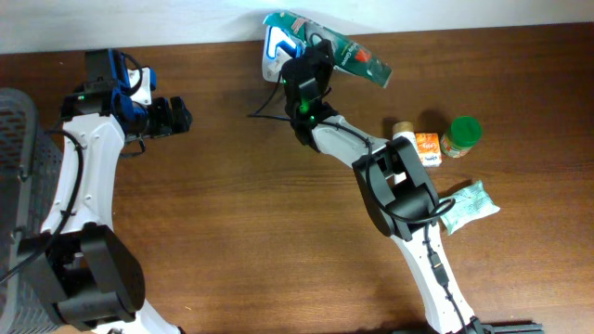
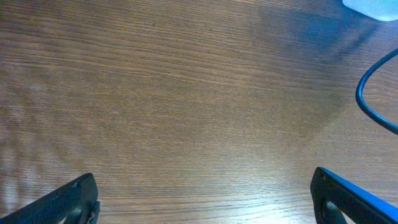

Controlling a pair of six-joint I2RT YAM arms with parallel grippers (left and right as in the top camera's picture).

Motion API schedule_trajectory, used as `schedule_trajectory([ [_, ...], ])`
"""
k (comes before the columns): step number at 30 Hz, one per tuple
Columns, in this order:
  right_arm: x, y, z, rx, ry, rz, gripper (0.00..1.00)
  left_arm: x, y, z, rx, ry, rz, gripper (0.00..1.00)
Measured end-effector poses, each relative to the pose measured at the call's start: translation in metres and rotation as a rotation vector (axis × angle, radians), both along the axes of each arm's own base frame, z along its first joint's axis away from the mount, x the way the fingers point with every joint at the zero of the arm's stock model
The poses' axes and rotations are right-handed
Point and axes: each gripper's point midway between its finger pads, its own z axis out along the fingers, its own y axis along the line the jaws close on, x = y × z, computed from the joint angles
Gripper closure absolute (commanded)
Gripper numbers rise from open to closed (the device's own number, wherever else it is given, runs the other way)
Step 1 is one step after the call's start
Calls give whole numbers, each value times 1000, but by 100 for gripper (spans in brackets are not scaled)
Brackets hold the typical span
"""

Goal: Scan the item barcode
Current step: 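Hold the 3M pack up to the scanner with right gripper, then lay the 3M pack down left of the Pantene tube and release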

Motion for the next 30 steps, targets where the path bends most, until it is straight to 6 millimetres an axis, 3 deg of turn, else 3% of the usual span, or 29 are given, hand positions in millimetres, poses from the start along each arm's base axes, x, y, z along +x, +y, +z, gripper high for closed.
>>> schedule_trajectory([
  [9, -1, 3, 8, -16, -23, 4, 96, 0, 0, 0, 0, 0, 0, 1],
  [12, -7, 15, 24, 8, -94, -3, 96, 0, 0, 0, 0, 0, 0, 1],
  [16, -15, 16, 29, 9, -102, -46, 96, 0, 0, 0, 0, 0, 0, 1],
  [21, -35, 8, 73, 92, 0, -70, 96, 0, 0, 0, 0, 1, 0, 1],
  [24, -81, -7, 141, 341, 24, -73, 96, 1, 0, 1, 1, -5, 0, 1],
  [25, -92, -8, 149, 412, 46, -62, 96, 0, 0, 1, 0, -2, -1, 1],
  [26, -121, -15, 175, 617, 67, -47, 96, 1, 0, 1, 0, -3, 0, 1],
  [28, -158, -19, 177, 832, 205, -35, 96, 1, 0, 1, 1, -4, 0, 1],
  [30, -184, -21, 164, 1029, 346, -64, 96, 1, 0, 1, 1, -4, 0, 1],
])
